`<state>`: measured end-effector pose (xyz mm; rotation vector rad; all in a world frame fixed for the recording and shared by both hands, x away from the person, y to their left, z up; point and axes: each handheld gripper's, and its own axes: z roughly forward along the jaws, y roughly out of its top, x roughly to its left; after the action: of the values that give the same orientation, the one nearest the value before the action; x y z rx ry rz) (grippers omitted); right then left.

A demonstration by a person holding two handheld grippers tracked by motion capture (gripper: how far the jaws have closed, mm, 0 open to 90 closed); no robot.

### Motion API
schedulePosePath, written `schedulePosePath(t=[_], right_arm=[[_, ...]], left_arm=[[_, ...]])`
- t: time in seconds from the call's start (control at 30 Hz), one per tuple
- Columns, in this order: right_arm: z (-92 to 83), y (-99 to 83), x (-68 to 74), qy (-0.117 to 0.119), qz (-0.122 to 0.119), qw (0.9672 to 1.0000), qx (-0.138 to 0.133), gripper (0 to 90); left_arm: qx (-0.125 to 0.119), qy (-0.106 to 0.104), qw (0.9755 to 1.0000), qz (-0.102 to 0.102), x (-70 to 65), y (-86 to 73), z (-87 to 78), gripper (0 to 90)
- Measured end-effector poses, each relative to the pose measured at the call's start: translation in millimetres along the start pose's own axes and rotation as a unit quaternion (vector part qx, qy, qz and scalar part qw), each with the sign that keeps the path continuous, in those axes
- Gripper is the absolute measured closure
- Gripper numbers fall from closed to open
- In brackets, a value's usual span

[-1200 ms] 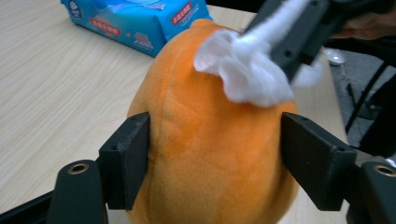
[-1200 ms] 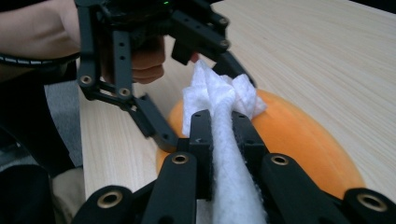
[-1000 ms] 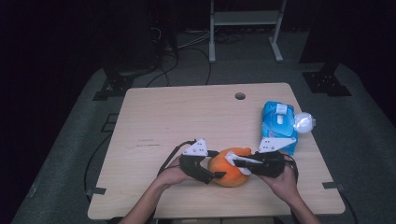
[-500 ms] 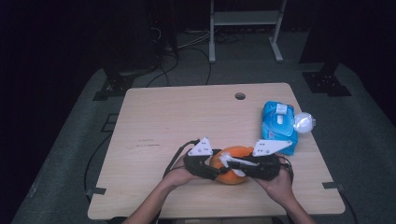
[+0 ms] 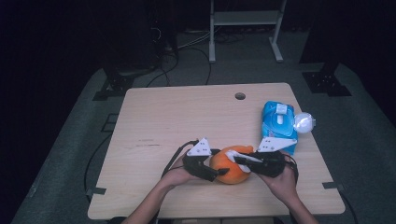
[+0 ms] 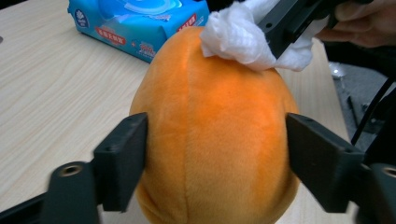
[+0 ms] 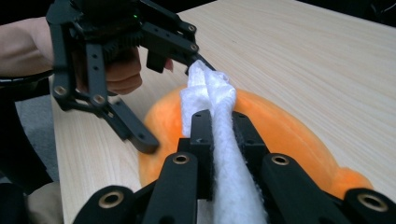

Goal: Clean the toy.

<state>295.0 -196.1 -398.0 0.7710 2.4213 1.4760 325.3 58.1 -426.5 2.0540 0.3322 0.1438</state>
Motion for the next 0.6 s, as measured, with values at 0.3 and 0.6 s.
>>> schedulePosePath(t=[0.3, 0.6], right_arm=[[20.9, 7.2, 29.3, 0.024, -0.036, 0.9991, 0.002, 80.1], [-5.1, 1.1, -1.2, -0.031, 0.006, 0.9994, -0.015, 80.1]], left_arm=[[0.013, 0.013, 0.9987, 0.047, -15.5, 8.0, 3.7, 29.6], [0.011, 0.007, 0.9989, 0.045, -11.2, 4.6, 2.9, 30.1]])
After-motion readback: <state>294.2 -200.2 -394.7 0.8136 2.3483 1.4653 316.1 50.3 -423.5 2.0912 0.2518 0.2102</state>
